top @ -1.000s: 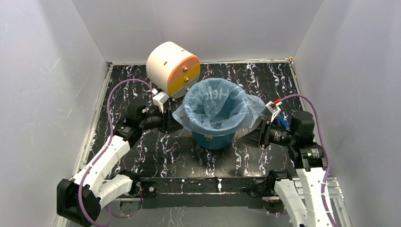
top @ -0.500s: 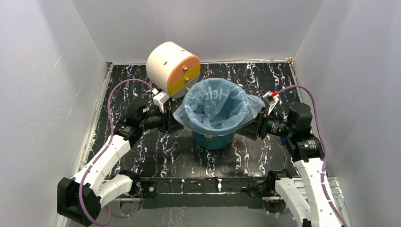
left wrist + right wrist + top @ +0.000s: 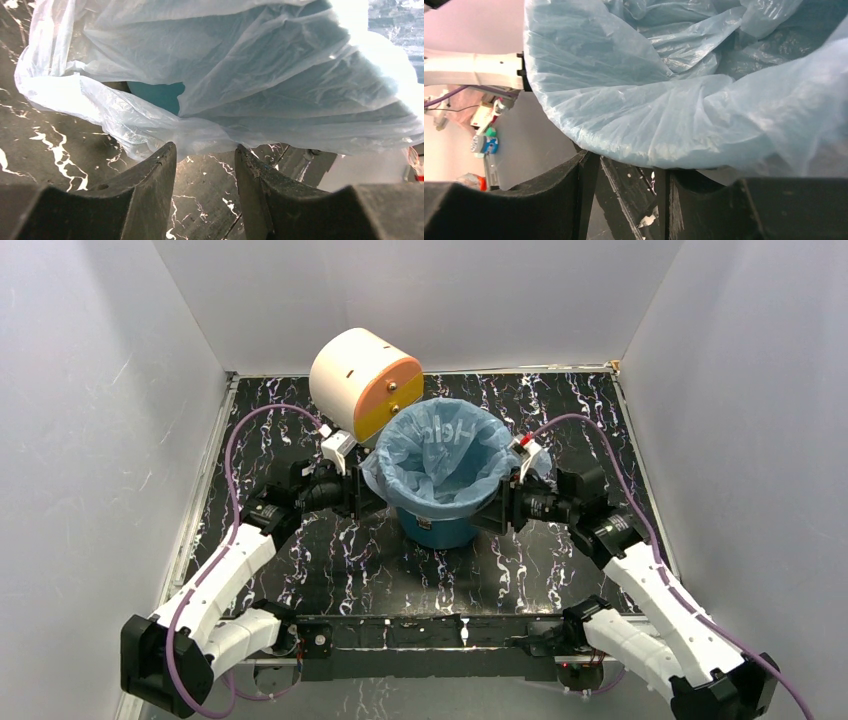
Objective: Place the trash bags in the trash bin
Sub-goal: Place the trash bag in the trash bin.
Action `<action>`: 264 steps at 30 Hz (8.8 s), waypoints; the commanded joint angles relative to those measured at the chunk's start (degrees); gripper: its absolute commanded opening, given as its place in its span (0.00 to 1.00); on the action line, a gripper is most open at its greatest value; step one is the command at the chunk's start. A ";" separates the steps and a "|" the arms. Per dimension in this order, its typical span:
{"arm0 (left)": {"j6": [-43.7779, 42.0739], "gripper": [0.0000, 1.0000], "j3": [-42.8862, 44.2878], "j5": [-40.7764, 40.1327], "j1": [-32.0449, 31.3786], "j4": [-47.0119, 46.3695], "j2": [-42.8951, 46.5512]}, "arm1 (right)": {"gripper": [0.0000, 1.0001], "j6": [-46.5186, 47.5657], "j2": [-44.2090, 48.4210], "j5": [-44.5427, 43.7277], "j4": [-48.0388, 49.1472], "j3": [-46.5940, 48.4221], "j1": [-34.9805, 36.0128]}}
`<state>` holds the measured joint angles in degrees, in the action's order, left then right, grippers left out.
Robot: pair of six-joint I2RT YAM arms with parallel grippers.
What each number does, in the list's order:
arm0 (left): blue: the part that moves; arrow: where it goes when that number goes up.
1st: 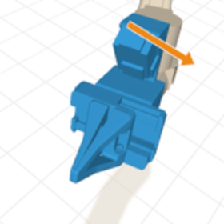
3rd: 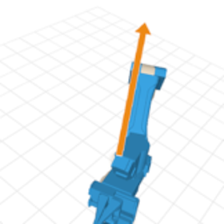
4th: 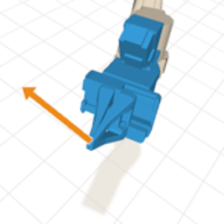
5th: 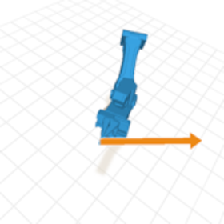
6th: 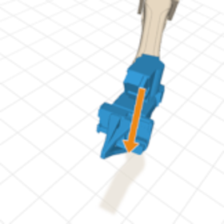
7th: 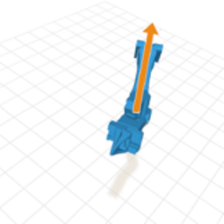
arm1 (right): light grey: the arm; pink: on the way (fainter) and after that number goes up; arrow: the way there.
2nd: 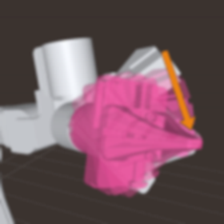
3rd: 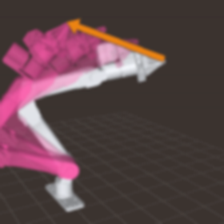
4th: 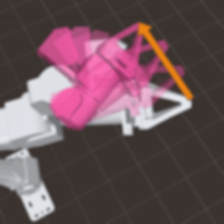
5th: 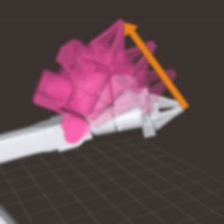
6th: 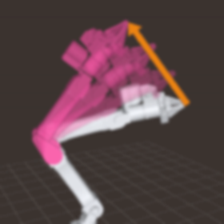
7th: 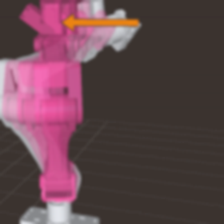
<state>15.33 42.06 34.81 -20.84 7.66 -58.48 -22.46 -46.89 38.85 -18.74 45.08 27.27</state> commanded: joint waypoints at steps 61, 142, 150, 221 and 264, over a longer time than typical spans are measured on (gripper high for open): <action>-1.63 0.49 0.37 -13.43 -0.08 4.05 5.44 | 0.57 18.29 3.70 -33.52 29.45 -9.66 34.01; 14.73 0.89 5.51 -31.08 3.09 3.06 -1.29 | 0.81 0.41 -14.98 -30.85 -0.79 17.46 -29.39; 14.73 0.90 7.28 -21.29 6.76 0.36 -4.94 | 0.89 -9.75 -21.66 -13.11 8.86 15.55 -31.43; 25.08 0.65 -8.81 0.52 7.51 -37.71 -27.03 | 0.75 -6.71 -50.30 0.95 9.43 -2.10 -19.45; 21.91 0.54 -10.41 -8.71 7.57 -31.75 -22.10 | 0.78 -12.81 -39.83 -10.66 4.93 6.10 -19.93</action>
<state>36.67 31.31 26.13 -13.45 -20.64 -82.11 -36.99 -91.57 28.53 -11.11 48.18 7.73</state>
